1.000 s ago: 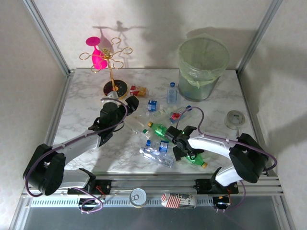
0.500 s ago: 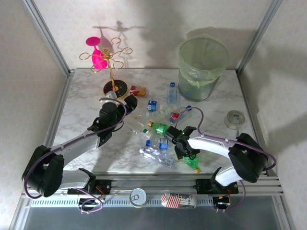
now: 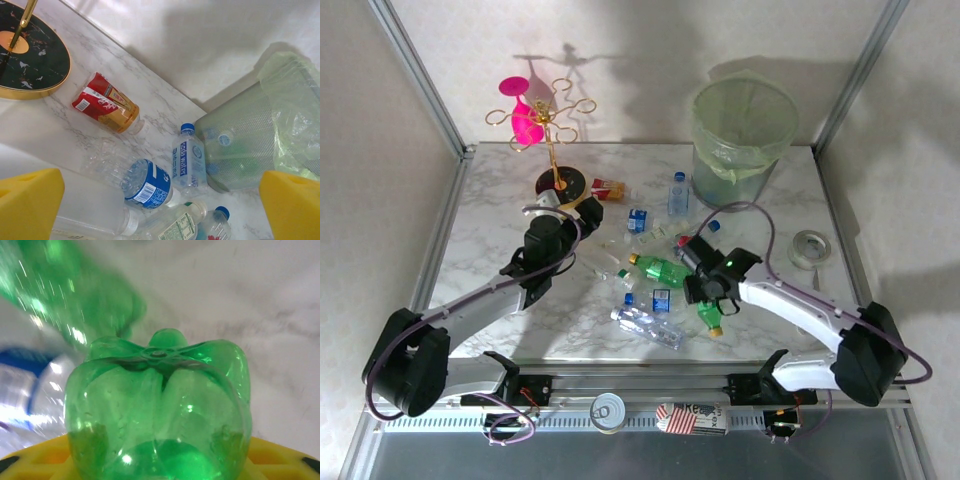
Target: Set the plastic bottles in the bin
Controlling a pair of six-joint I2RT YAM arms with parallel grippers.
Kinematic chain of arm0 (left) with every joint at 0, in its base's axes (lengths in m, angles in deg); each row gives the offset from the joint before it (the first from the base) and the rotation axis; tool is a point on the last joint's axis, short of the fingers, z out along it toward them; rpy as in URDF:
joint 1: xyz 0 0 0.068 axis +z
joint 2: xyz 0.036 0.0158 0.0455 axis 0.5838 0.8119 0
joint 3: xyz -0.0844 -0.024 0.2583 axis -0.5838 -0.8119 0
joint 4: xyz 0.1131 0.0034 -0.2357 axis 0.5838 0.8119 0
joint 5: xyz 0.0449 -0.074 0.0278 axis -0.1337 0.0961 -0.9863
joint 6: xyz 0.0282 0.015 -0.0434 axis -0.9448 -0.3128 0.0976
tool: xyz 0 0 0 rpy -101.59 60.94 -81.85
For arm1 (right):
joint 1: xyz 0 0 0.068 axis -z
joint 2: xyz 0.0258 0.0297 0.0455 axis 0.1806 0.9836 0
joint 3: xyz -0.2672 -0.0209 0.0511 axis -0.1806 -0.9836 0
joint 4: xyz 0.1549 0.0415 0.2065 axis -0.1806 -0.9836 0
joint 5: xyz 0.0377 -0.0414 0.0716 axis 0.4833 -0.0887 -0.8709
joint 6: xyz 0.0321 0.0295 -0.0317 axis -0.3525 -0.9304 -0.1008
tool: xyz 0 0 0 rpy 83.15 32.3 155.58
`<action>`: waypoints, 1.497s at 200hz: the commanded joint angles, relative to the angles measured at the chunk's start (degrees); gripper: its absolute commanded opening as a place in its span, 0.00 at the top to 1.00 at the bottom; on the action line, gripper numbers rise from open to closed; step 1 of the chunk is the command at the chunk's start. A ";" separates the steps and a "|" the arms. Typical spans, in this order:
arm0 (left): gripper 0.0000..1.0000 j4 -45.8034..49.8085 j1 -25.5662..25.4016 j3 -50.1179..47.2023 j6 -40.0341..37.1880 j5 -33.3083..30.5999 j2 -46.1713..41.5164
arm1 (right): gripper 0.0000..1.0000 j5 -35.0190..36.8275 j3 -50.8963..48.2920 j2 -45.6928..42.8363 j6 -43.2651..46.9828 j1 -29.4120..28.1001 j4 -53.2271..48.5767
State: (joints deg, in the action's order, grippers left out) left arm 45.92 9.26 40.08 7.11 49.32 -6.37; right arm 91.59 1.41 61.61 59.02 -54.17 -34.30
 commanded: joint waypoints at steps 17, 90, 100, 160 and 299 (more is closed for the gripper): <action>0.00 -1.63 0.86 -1.86 0.00 -1.90 -3.20 | 0.55 -6.51 7.60 -2.74 6.87 9.75 10.29; 0.00 2.22 2.77 -5.34 -0.86 -3.31 -9.00 | 0.58 -18.94 18.07 1.62 8.07 21.90 38.43; 0.00 2.98 2.92 -5.51 -1.12 -3.31 -9.53 | 0.59 -20.09 20.37 3.11 7.89 23.30 40.97; 0.01 4.29 3.04 -6.17 -0.18 -1.64 -9.38 | 0.59 -22.36 33.92 11.79 3.85 31.53 54.25; 0.00 6.76 3.08 -6.61 0.17 2.40 -8.99 | 0.53 -4.35 42.46 31.49 14.10 33.35 60.13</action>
State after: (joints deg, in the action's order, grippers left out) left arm 51.32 11.82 33.94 7.13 50.09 -15.36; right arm 85.69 39.71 91.94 71.13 -20.93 25.22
